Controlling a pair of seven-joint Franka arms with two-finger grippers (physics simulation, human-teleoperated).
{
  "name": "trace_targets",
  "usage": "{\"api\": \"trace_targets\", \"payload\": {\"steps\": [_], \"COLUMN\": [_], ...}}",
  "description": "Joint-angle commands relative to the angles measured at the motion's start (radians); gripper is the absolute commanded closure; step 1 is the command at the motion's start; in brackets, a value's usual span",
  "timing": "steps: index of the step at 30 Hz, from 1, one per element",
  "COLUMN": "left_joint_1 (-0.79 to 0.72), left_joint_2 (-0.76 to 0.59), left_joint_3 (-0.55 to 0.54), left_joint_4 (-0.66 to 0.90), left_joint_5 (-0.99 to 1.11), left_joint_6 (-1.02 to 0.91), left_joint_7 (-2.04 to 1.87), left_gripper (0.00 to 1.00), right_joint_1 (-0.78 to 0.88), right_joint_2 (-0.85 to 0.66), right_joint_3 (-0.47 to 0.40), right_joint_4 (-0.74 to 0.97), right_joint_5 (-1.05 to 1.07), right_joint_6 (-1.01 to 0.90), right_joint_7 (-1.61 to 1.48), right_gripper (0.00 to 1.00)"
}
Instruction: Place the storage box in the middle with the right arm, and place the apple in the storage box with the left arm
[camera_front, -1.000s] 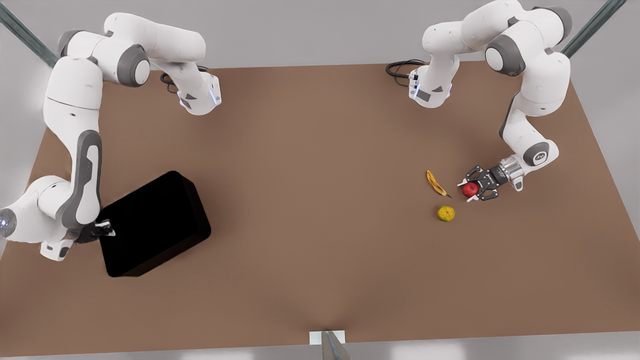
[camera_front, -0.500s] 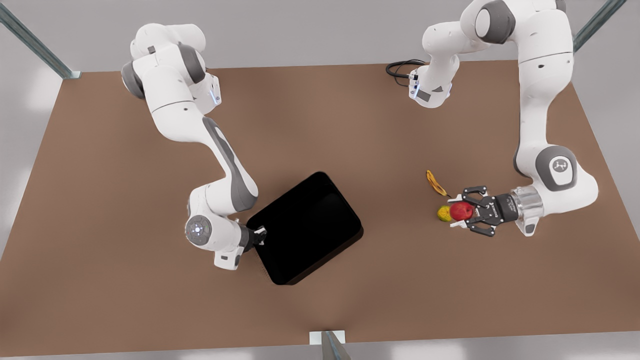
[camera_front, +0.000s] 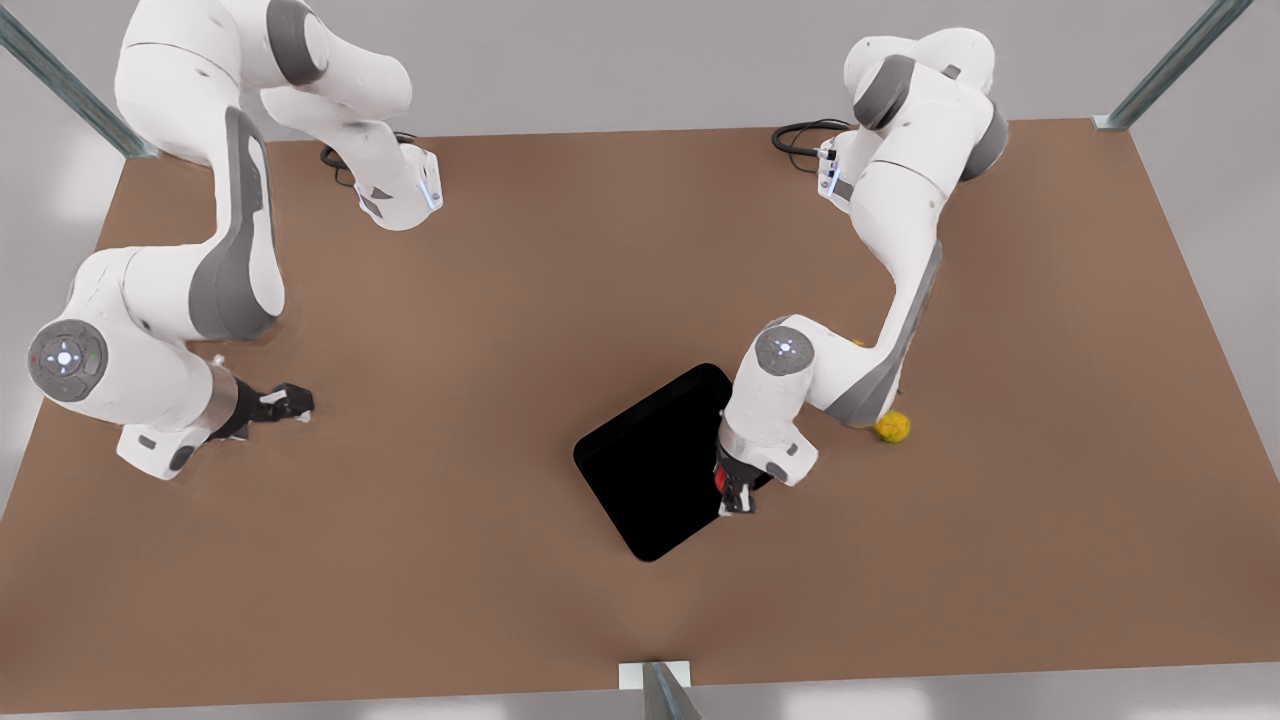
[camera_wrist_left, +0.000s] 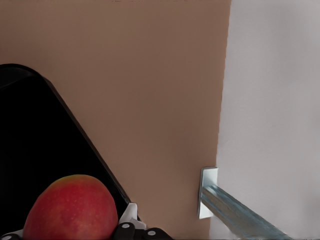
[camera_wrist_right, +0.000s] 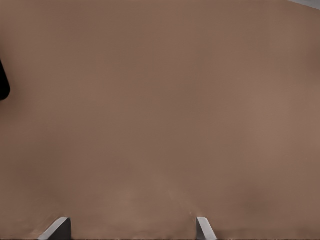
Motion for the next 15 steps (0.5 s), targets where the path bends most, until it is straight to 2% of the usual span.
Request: {"api": "trace_targets", "payload": {"steps": [1,4,11,12,13,14,15], "left_joint_1": [-0.004,-0.092,-0.175,-0.175,-0.176,-0.178,-0.192], "left_joint_2": [0.000,-0.003,-0.010,-0.014,-0.024,-0.038,-0.038], "left_joint_3": [-0.003,0.024,0.023,0.023,0.021,0.015,0.014], "left_joint_4": [0.002,0.002,0.001,0.001,0.001,0.001,0.001], "left_joint_5": [-1.017,-1.011,-1.000,-0.998,-0.994,-0.989,-0.989], "left_joint_6": [-0.039,-0.038,-0.058,-0.059,-0.072,-0.089,-0.090], "left_joint_7": [0.087,0.001,-0.040,-0.044,-0.044,-0.045,-0.057], "left_gripper": [0.79,0.79,0.77,0.74,0.50,0.00,0.00], "right_joint_1": [0.002,-0.024,-0.024,-0.024,-0.024,-0.024,-0.026], "right_joint_2": [-0.013,-0.050,-0.037,-0.031,-0.030,-0.030,-0.025], "right_joint_3": [0.000,0.007,0.004,0.004,0.004,0.004,0.004], "right_joint_4": [-0.008,-0.033,-0.036,-0.035,-0.035,-0.036,-0.035], "right_joint_5": [-0.009,-0.042,-0.042,-0.042,-0.042,-0.042,-0.042], "right_joint_6": [-0.004,-0.048,-0.084,-0.094,-0.096,-0.097,-0.097], "right_joint_7": [0.000,0.002,0.005,0.006,0.005,0.005,0.005], "right_gripper": [0.00,0.00,0.00,0.00,0.00,0.00,0.00]}}
